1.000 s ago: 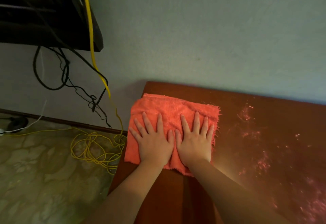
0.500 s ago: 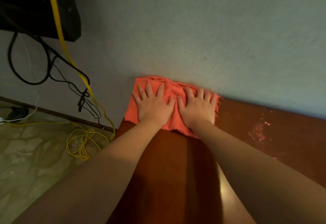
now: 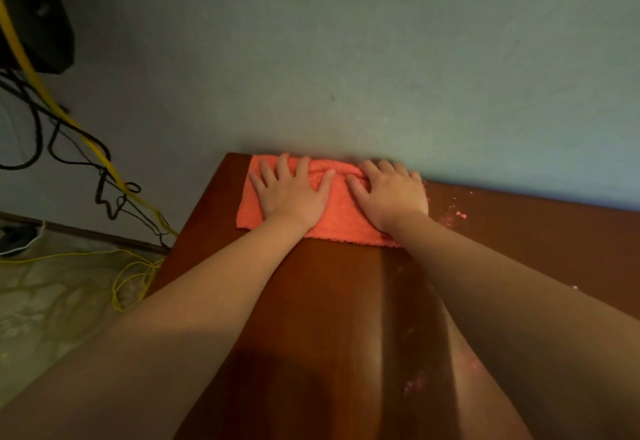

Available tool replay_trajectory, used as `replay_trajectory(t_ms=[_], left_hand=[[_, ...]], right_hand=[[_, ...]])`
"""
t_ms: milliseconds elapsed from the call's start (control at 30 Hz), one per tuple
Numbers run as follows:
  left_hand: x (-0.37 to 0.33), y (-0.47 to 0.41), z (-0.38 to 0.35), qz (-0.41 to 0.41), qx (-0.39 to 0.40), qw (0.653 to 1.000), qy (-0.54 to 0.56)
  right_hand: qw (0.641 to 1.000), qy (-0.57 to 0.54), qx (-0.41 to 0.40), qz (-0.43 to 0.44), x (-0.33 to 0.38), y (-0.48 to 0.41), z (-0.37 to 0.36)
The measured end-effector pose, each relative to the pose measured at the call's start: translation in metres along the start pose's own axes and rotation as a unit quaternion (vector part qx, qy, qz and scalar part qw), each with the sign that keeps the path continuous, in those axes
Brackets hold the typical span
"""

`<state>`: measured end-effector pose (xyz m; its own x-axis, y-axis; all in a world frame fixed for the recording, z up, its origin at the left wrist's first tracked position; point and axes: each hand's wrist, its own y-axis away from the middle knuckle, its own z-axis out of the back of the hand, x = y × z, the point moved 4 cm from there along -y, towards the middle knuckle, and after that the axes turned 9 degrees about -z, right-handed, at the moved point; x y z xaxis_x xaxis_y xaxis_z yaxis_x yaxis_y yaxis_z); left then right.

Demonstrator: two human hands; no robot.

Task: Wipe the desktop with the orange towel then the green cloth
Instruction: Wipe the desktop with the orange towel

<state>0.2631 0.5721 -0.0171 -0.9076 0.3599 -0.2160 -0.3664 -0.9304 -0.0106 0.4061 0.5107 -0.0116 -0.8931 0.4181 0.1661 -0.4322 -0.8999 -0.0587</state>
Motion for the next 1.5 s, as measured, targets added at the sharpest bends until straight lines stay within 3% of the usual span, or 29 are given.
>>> replay_trajectory(t_ms=[167,333,467,1500], left_hand=[[-0.012,0.001,0.008,-0.107,-0.111,0.987,-0.052],[-0.012,0.005,-0.002,-0.113,0.006,0.993,-0.018],[-0.011,0.026,-0.004,-0.127,0.037,0.990,-0.052],[0.012,0.216,0.000,-0.176,0.044,0.983,-0.036]], right_hand=[[1.000,0.011,-0.004,-0.006,-0.031,0.014,0.004],[1.000,0.019,0.021,-0.008,-0.029,0.026,0.002],[0.999,0.019,0.041,-0.015,-0.029,0.045,0.001],[0.995,0.046,0.048,-0.069,-0.018,0.247,0.006]])
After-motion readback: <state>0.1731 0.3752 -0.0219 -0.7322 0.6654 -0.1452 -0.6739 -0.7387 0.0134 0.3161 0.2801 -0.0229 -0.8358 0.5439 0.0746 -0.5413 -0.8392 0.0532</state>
